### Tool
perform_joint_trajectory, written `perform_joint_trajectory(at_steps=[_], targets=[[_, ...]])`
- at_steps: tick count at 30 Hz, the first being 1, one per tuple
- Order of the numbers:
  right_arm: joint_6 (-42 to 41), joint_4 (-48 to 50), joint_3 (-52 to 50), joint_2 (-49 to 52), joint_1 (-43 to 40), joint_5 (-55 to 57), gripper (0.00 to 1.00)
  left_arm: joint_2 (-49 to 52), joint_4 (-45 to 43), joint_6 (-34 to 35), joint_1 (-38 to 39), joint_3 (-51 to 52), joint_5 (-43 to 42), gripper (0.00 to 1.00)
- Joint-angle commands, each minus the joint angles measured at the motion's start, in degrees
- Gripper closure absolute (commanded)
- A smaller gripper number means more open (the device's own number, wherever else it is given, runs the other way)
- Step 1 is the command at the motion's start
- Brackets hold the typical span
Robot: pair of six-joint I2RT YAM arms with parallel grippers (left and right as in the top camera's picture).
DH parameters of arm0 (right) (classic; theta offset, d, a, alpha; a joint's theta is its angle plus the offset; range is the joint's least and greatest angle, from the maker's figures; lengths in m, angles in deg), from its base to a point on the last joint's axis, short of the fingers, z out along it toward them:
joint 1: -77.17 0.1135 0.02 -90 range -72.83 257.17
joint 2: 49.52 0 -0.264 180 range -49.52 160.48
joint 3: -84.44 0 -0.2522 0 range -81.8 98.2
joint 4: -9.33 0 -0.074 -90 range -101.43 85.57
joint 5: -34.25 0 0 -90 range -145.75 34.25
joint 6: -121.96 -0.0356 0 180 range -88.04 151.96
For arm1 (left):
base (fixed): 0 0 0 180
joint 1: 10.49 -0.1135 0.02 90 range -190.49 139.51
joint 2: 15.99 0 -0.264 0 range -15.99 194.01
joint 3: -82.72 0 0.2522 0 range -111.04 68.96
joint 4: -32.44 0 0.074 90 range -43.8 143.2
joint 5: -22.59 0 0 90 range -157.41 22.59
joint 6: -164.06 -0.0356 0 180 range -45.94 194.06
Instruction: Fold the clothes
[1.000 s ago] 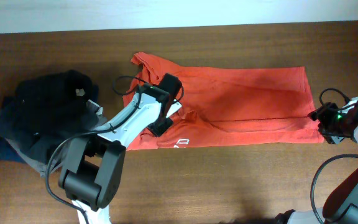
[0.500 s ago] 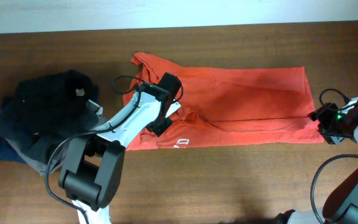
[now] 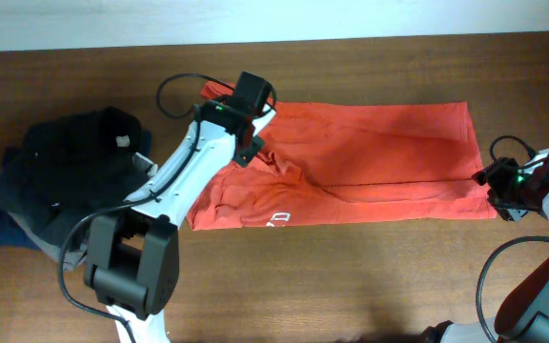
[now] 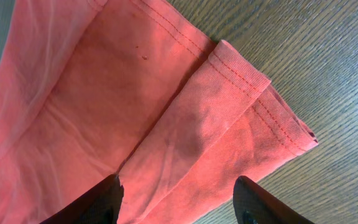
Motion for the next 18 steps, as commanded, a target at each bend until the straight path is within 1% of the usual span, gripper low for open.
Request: perform_joint_trajectory(at_steps=[1,4,5,6,7,9,10,11,12,15,16,18], targets=[[0.6,0.0,1.1,0.3,0.1,-0.1,0.38,0.2,-1.0,0.1,-1.9,-0.6,-0.6,1.0],[0.6,0.0,1.1,0.3,0.1,-0.1,0.38,0.8,-2.4,0.2,-3.1,-0.6,-0.6,0.99],[0.6,0.0,1.1,0.3,0.1,-0.1,0.38,1.0,-2.7,0.1,-3.3,-0.6,-0.7,0.98],[0.6,0.0,1.1,0.3,0.1,-0.1,0.38,1.2,-2.9,0.1,-3.4,-0.6,-0.8,0.94],[0.6,0.0,1.1,0.3,0.1,-0.1,0.38,1.5,-3.1,0.1,-3.4,-0.6,-0.7,0.89],[0.6,0.0,1.1,0.3,0.1,-0.1,0.38,1.9,-3.3,0.1,-3.4,-0.6,-0.7,0.69],[0.6,0.0,1.1,0.3,0.1,-0.1,0.38,2.1,-3.4,0.1,-3.4,-0.6,-0.7,0.56],[0.6,0.0,1.1,0.3,0.1,-0.1,0.38,2.1,-3.3,0.1,-3.4,-0.6,-0.5,0.5],[0.6,0.0,1.1,0.3,0.1,-0.1,0.38,2.1,-3.3,0.2,-3.4,-0.6,0.2,0.48],[0.6,0.0,1.1,0.3,0.1,-0.1,0.38,2.0,-2.6,0.3,-3.5,-0.9,3.5,0.47],[0.6,-0.1,1.1,0.3,0.1,-0.1,0.38,2.0,-1.5,0.4,-3.5,-1.2,3.5,0.46],[0.6,-0.3,1.1,0.3,0.1,-0.1,0.38,1.9,2.5,1.1,-3.4,-2.4,0.8,0.45]])
